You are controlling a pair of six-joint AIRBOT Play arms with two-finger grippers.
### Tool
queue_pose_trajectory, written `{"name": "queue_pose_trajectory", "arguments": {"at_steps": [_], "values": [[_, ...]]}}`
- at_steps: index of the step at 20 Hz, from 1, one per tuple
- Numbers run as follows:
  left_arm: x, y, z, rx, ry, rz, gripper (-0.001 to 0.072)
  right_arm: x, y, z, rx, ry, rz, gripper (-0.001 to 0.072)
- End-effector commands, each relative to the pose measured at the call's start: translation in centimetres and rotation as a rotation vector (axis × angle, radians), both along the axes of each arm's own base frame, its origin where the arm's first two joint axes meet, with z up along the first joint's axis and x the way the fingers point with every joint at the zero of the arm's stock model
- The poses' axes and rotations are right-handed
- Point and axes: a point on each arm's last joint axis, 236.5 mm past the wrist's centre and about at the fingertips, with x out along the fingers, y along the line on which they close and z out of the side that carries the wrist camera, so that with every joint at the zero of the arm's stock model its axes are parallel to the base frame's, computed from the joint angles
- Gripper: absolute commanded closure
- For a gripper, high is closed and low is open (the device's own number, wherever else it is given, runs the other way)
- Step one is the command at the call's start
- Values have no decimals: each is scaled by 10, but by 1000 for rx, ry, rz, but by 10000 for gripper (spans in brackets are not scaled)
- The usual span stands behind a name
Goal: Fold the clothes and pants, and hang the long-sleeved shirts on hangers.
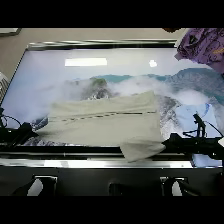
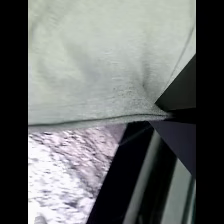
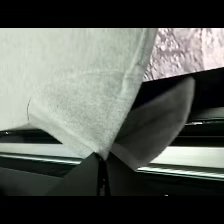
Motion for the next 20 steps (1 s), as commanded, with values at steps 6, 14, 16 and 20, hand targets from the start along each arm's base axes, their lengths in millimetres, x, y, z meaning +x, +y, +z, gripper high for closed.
{"name": "queue_pose_trajectory", "arguments": {"at_steps": [6,14,16,20], "values": [[82,14,-13,18,-200,58,695,106,-21,22,107,-111,-21,682],[144,21,-43,57,-211,11,695,213,-6,-11,61,-145,42,682],[159,27,-44,61,-216,10,695,241,-6,-12,31,-164,48,682],[184,36,-52,62,-214,3,695,279,-6,-20,9,-165,51,682]]}}
